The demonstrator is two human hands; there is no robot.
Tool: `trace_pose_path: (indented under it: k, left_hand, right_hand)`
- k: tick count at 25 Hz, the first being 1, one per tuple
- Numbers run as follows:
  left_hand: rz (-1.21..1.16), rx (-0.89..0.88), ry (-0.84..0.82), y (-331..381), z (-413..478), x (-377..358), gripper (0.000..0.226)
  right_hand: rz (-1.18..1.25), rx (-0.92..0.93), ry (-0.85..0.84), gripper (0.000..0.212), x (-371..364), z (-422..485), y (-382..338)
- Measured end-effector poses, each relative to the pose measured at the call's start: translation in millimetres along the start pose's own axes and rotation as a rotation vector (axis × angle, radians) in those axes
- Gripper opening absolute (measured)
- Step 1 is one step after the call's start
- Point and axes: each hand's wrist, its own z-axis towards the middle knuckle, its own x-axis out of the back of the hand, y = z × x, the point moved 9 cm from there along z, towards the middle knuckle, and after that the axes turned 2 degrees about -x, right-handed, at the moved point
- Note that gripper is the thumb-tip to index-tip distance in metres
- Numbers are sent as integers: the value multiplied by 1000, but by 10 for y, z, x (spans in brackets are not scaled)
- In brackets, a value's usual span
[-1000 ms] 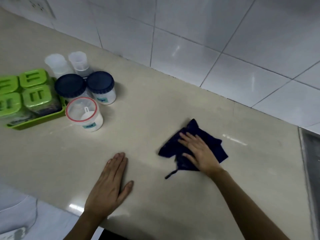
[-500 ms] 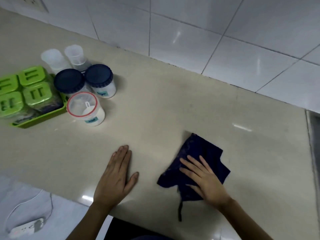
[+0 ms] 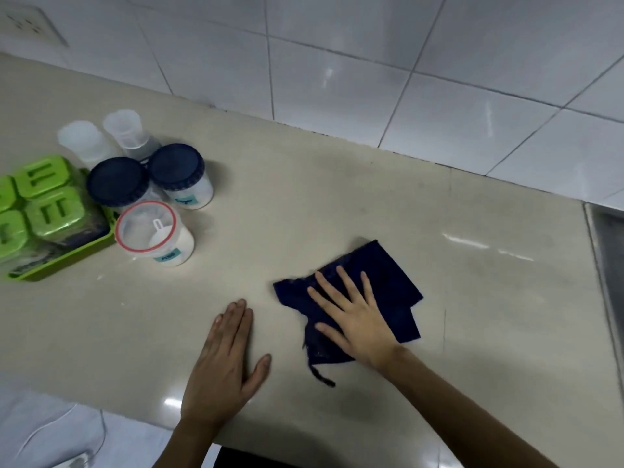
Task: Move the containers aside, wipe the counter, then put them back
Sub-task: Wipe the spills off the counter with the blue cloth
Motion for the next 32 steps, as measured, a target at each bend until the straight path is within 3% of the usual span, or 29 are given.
trace_pose_path:
  k: [3, 5, 10, 13, 21, 25, 27, 32]
  left_hand:
    - [-19, -7, 30, 1, 20, 11, 78]
    - [-31, -19, 49, -8, 15, 8, 77]
    - [-48, -15, 68, -37, 19, -1, 77]
    - [-36, -7, 64, -32, 11, 13, 76]
    - [21, 8, -6, -26, 3, -9, 77]
    - [14, -3, 7, -3, 2, 4, 75]
    - [13, -14, 21, 2, -1, 4, 75]
    - [17, -25, 45, 11, -8, -10, 76]
  right_hand:
    - [60, 232, -53, 58, 39, -247, 399]
    - [83, 205, -54, 59, 107, -327, 790]
    - [190, -630, 129, 60, 144, 195, 1172]
    - [247, -819, 133, 58, 104, 423, 872]
    - [208, -298, 149, 49, 91, -95, 136]
    - [170, -35, 72, 50, 23, -825, 285]
    - [169, -35, 64, 51, 10, -1277, 664]
    - [224, -280, 34, 62, 23, -1628, 1233]
